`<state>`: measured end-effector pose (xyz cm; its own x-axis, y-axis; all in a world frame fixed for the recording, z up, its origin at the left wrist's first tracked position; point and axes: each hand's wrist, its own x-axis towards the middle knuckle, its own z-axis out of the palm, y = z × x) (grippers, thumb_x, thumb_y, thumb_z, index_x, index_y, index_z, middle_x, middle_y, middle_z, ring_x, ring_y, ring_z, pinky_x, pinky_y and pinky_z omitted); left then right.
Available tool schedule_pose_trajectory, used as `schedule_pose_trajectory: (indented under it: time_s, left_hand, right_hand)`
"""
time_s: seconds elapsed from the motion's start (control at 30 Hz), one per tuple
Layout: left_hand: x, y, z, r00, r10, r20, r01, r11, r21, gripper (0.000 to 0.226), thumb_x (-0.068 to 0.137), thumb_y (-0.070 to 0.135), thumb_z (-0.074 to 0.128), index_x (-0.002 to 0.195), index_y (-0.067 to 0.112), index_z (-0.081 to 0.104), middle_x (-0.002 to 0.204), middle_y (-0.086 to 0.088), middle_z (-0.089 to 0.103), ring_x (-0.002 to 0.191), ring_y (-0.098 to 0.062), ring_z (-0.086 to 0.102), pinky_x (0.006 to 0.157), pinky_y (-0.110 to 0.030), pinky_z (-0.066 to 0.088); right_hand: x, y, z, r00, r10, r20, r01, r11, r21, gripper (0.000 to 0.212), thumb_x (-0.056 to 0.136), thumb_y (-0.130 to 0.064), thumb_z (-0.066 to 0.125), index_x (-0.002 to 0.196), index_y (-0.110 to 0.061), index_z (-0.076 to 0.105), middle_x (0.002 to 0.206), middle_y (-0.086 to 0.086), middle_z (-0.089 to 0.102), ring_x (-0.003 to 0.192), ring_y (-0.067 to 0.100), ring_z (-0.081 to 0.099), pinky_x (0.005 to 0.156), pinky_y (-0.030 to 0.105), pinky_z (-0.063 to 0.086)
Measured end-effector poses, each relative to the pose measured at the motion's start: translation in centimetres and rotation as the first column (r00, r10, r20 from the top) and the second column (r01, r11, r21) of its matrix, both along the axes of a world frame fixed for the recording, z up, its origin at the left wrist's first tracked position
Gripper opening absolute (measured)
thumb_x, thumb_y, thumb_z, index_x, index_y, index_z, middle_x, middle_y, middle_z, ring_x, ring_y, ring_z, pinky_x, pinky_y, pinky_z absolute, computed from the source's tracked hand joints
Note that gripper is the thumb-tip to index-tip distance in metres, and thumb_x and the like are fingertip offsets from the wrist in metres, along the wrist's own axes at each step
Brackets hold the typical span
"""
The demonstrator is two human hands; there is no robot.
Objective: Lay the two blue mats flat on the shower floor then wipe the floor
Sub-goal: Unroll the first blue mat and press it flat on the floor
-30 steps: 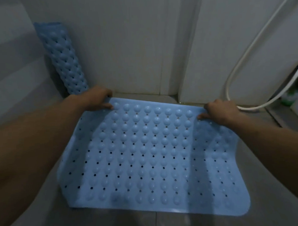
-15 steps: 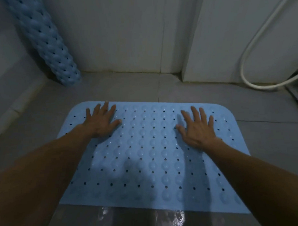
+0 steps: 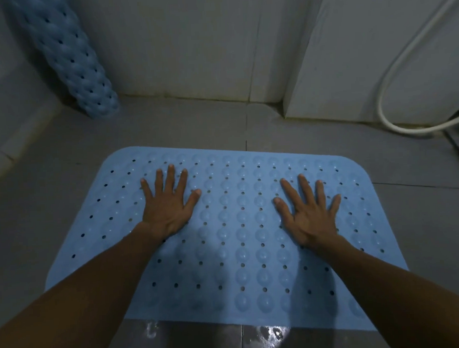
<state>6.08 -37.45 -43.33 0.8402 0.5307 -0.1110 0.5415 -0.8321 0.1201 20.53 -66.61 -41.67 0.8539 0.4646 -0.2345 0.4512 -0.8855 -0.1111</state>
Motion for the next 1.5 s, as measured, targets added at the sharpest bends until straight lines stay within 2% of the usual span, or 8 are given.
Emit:
schedule_pose_trajectory:
  time_s: [0.27, 0.43, 0.6, 0.77, 1.07, 1.23, 1.37, 1.5]
  left_hand:
    - [0.3, -4.3, -0.1, 0.999, -0.044, -0.011, 0.044, 0.999, 0.006, 0.08, 0.088, 0.073, 0.002, 0.152, 0.03, -0.017, 0.158, -0.003, -0.027, 0.146, -0.028, -0.025, 0.113, -0.06, -0.017]
    - [0.7, -4.5, 0.3, 0.996, -0.03, -0.09, 0.03, 1.0, -0.005, 0.081, 0.086, 0.074, 0.001, 0.151, 0.03, -0.02, 0.157, -0.003, -0.03, 0.144, -0.028, -0.028, 0.113, -0.06, -0.017]
    - [0.6, -4.2, 1.3, 0.991, -0.059, -0.118, 0.047, 0.994, -0.101, 0.076, 0.09, 0.071, 0.003, 0.151, 0.031, -0.019, 0.157, 0.0, -0.031, 0.144, -0.026, -0.029, 0.112, -0.056, -0.021]
    - [-0.8, -1.7, 3.1, 0.99, -0.14, -0.001, 0.14, 0.987, -0.073, 0.072, 0.097, 0.06, 0.006, 0.154, 0.021, -0.012, 0.161, -0.006, -0.016, 0.148, -0.021, -0.017, 0.118, -0.044, -0.016]
    - [-0.7, 3.8, 3.5, 0.988, -0.15, 0.035, 0.15, 0.989, 0.004, 0.07, 0.099, 0.055, 0.005, 0.155, 0.014, -0.005, 0.162, -0.01, -0.012, 0.149, -0.022, -0.014, 0.119, -0.042, -0.015]
    - [2.2, 4.6, 2.3, 0.986, -0.146, 0.084, 0.146, 0.989, 0.004, 0.069, 0.101, 0.052, 0.007, 0.155, 0.01, 0.0, 0.162, -0.01, -0.006, 0.15, -0.021, -0.009, 0.12, -0.042, -0.012]
    - [3.0, 5.0, 0.3, 0.973, -0.213, 0.084, 0.211, 0.977, 0.029, 0.068, 0.102, 0.051, 0.011, 0.155, 0.01, 0.002, 0.163, -0.009, -0.002, 0.15, -0.019, -0.006, 0.121, -0.043, -0.008]
    - [2.6, 5.4, -0.9, 0.942, -0.26, 0.213, 0.241, 0.964, 0.109, 0.077, 0.098, 0.055, 0.004, 0.153, 0.003, 0.02, 0.16, -0.016, 0.017, 0.149, -0.026, 0.014, 0.122, -0.046, 0.006]
  right_hand:
    - [-0.7, -4.4, 0.3, 0.999, -0.054, 0.0, 0.054, 0.998, -0.039, 0.069, 0.087, -0.08, -0.007, 0.149, -0.053, -0.02, 0.16, -0.011, -0.032, 0.147, 0.026, -0.03, 0.114, 0.066, -0.017]
    - [-0.4, -4.6, 0.9, 0.998, -0.044, -0.05, 0.039, 0.996, -0.083, 0.069, 0.087, -0.079, -0.005, 0.149, -0.051, -0.022, 0.159, -0.009, -0.034, 0.147, 0.029, -0.031, 0.113, 0.065, -0.019]
    - [-1.0, -2.9, 1.3, 0.999, -0.039, 0.009, 0.04, 0.993, -0.108, 0.069, 0.097, -0.065, 0.002, 0.157, -0.035, -0.013, 0.163, 0.003, -0.026, 0.15, 0.028, -0.025, 0.116, 0.06, -0.018]
    - [-3.5, 1.4, 2.0, 1.0, 0.013, 0.018, -0.014, 1.0, 0.025, 0.067, 0.101, -0.057, 0.005, 0.158, -0.025, -0.011, 0.164, 0.004, -0.024, 0.15, 0.022, -0.024, 0.118, 0.051, -0.02]
    - [-5.8, 13.3, 3.1, 0.997, 0.076, -0.018, -0.071, 0.974, 0.215, 0.066, 0.103, -0.053, 0.01, 0.16, -0.021, -0.004, 0.166, 0.003, -0.017, 0.151, 0.019, -0.02, 0.121, 0.045, -0.017]
    - [-4.3, 18.0, 1.2, 0.996, 0.086, 0.032, -0.09, 0.978, 0.19, 0.067, 0.103, -0.052, 0.009, 0.16, -0.018, -0.002, 0.166, 0.005, -0.017, 0.152, 0.02, -0.02, 0.122, 0.049, -0.013]
    - [-4.2, 18.8, -0.9, 0.994, 0.05, 0.1, -0.069, 0.979, 0.192, 0.069, 0.101, -0.052, 0.009, 0.16, -0.016, 0.002, 0.167, 0.004, -0.006, 0.153, 0.019, -0.012, 0.122, 0.049, -0.009]
    - [-4.3, 18.9, -1.4, 0.991, 0.041, 0.13, -0.067, 0.978, 0.198, 0.069, 0.101, -0.052, 0.009, 0.16, -0.016, 0.002, 0.167, 0.004, -0.003, 0.153, 0.018, -0.01, 0.123, 0.048, -0.008]
